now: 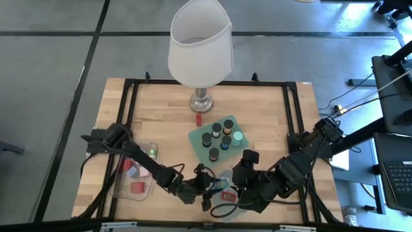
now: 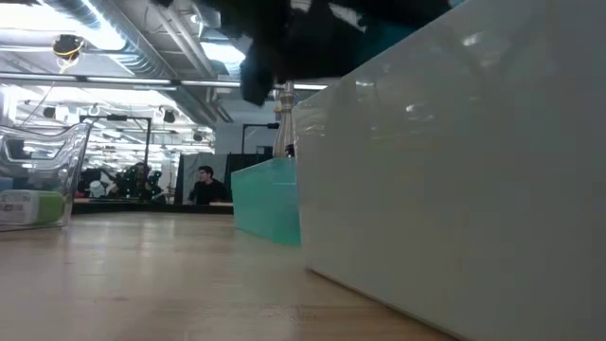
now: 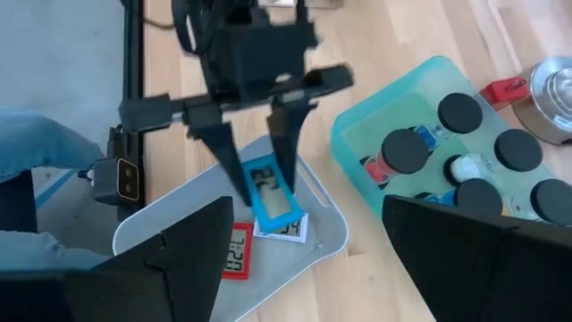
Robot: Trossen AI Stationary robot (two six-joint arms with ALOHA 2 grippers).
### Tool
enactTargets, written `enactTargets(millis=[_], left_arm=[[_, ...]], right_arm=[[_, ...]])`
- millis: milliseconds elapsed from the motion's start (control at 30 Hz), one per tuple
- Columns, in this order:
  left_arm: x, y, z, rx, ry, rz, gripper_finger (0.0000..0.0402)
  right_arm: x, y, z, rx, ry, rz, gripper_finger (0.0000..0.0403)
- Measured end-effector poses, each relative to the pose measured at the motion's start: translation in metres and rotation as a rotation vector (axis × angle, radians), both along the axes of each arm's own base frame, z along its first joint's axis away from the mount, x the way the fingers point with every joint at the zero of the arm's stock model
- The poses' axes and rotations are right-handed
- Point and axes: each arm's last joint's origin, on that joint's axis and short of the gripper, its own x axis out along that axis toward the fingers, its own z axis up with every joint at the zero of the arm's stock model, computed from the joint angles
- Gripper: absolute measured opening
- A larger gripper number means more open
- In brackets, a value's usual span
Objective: Pick & Place Office items
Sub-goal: Put the blue digital timer into the gray bin, then put the red charger adapter into the transparent bin
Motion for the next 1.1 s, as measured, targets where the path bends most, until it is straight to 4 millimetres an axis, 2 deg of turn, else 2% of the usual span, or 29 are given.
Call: enactTargets(millis=[333,633,1100], left_arm=[[0.007,-0.001,-0.025,0.009,0.003,-0.003,0.0152],[0.008,-0.002,-0.027,0.034,0.004,-0.016,0.0155],[0.008,-0.003,-0.025,0.032,-0.015,-0.033,0.0188]], right_arm=[[0.000,0.000,0.000,-0.006,-0.009,-0.002,0.0290],[0.000,0.000,0.000,-0.010,-0.011,-0.001,0.0290],[0.000,0.000,0.000,-0.011,-0.010,0.000,0.0290]])
